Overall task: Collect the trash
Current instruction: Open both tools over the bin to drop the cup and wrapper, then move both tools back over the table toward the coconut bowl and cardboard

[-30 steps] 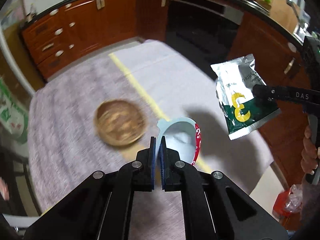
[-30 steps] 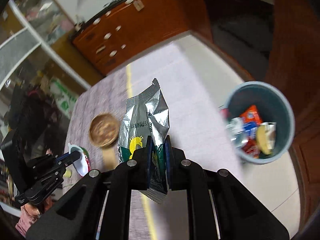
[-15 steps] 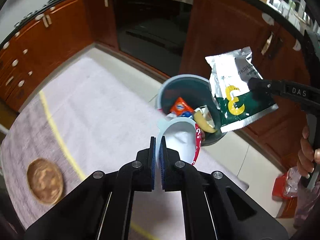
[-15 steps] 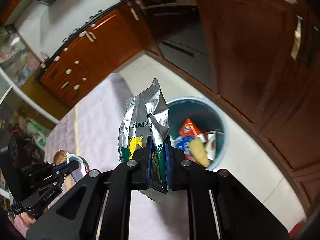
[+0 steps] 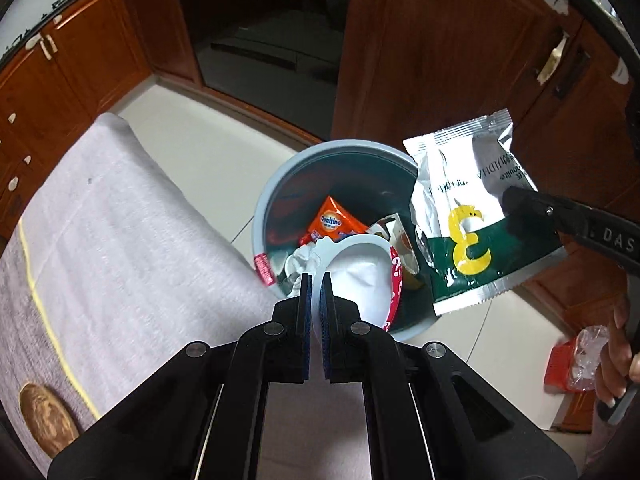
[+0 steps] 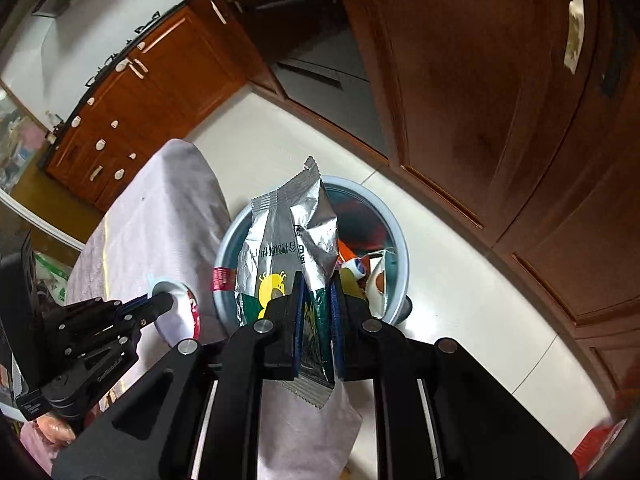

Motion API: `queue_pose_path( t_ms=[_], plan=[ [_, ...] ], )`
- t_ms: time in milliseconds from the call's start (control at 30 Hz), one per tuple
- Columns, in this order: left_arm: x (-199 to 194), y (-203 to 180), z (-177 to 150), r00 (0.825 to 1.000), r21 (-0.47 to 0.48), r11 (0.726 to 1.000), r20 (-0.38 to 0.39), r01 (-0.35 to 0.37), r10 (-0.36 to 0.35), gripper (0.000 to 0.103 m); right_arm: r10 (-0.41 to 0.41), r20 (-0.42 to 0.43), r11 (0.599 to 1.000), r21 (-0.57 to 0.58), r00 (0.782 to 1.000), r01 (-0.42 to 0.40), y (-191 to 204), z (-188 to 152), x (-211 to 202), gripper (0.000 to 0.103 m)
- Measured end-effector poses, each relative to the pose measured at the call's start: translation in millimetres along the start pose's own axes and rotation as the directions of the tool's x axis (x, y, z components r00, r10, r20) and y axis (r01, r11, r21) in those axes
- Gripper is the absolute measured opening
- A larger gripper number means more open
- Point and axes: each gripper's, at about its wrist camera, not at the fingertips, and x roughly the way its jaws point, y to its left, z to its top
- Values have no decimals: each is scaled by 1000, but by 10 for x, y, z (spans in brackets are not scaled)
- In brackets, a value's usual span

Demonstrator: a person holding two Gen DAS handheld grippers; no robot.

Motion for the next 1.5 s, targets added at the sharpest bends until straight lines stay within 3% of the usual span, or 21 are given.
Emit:
queue_pose_path(
  t_ms=[100, 133, 233, 400, 533, 567, 600, 633, 667, 867, 1033, 1500],
  plan=[
    [88, -14, 53, 1000, -4, 1000, -11, -5, 5, 7, -8, -13, 1000, 3, 1000, 8, -11, 24, 69, 12],
    [116, -8, 73, 1000, -7, 1000, -17, -4, 4, 12, -10, -16, 1000, 3, 1000, 10, -14, 32, 90, 12],
    [117, 5, 84, 1000, -11, 1000, -1, -22, 22, 55, -14, -22, 1000, 1, 1000, 14, 2, 66, 142, 12],
    [49, 87, 50, 999, -23, 999, 13, -36, 36, 66, -13, -26, 1000, -8, 1000, 13, 52, 77, 195, 12],
    [-34, 189, -19, 1000, -50, 998, 10, -29, 29, 83, 0, -30, 1000, 0, 1000, 0, 95, 119, 254, 15],
    [-72, 212, -44, 999, -57, 998, 16, -27, 28, 89, 4, -31, 1000, 3, 1000, -4, 100, 120, 256, 24],
    [-101, 229, -57, 999, -59, 998, 21, -27, 29, 92, 10, -33, 1000, 7, 999, -10, 103, 127, 256, 57],
    [-134, 244, -73, 999, -62, 998, 29, -27, 29, 95, 23, -34, 999, 23, 999, -22, 103, 132, 257, 75],
    [-163, 253, -87, 999, -62, 998, 35, -24, 26, 97, 28, -25, 999, 38, 999, -27, 103, 134, 245, 89],
    [-281, 272, -161, 999, -62, 998, 38, -4, 6, 99, 12, -61, 996, 92, 998, -6, 93, 123, 257, 90],
    [-380, 283, -267, 999, -75, 997, 43, 7, -4, 99, -38, -88, 998, 40, 995, 42, 209, 39, 266, 90],
    [-858, 621, -603, 994, -142, 990, 104, -13, 28, 99, -34, -83, 998, -49, 996, 30, 729, -194, 30, 90]
  ],
)
